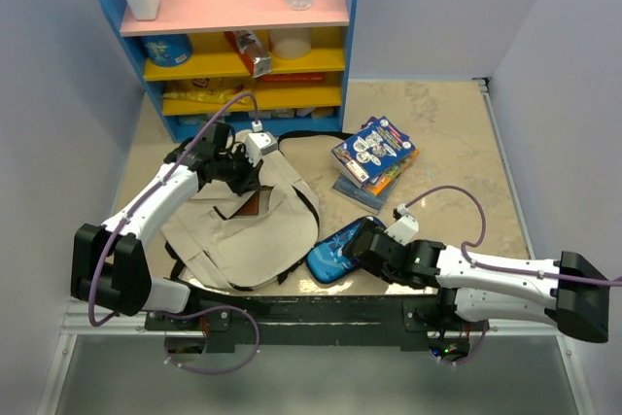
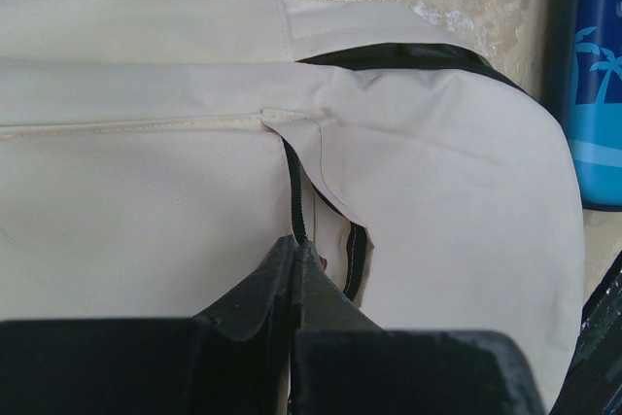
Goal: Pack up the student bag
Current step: Adjust the stationery at the center of the board, then pick up the stationery from the center of the board.
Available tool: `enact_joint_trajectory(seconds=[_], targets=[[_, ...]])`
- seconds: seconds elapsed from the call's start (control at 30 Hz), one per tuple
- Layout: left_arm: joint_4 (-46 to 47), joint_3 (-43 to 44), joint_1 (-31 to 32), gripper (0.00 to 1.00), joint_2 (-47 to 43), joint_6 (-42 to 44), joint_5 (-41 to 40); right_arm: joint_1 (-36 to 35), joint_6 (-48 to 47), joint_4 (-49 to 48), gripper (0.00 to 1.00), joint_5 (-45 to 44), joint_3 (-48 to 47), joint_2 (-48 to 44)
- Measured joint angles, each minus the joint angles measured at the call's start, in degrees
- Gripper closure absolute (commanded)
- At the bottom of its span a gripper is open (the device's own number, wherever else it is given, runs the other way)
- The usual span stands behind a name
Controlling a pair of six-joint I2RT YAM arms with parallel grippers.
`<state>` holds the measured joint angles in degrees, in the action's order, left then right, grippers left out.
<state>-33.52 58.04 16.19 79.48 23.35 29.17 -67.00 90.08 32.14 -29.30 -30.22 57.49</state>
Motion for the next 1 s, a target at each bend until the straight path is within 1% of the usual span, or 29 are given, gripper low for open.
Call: enact_joint_trajectory(seconds=[0.1,0.2,0.27,0.47,0.7,1.0], targets=[[-0.04,0.02,0.00,1.00,0.00,0.00,0.00,0.00,2.32,-1.38,0.01,1.57,2.51,2.12],[-0.04,0.02,0.00,1.00,0.00,0.00,-0.02,0.00,4.46,-4.31,0.01,1.70,2.89,3.87],[-0.04,0.02,0.00,1.00,0.00,0.02,-0.02,-0.04,5.51,-7.89,0.01,1.09,3.63,5.44],[-0.04,0.02,0.00,1.00,0.00,0.04,-0.02,-0.07,6.12,-17.90,0.01,-3.28,8.44,3.08],[-0.09,0.02,0.00,1.00,0.00,0.07,-0.02,-0.07,2.27,-27.12,0.01,-7.52,13.53,0.09],[-0.59,0.02,0.00,1.00,0.00,0.07,-0.02,-0.07,-8.31,-37.44,0.03,-9.20,13.66,-1.40]])
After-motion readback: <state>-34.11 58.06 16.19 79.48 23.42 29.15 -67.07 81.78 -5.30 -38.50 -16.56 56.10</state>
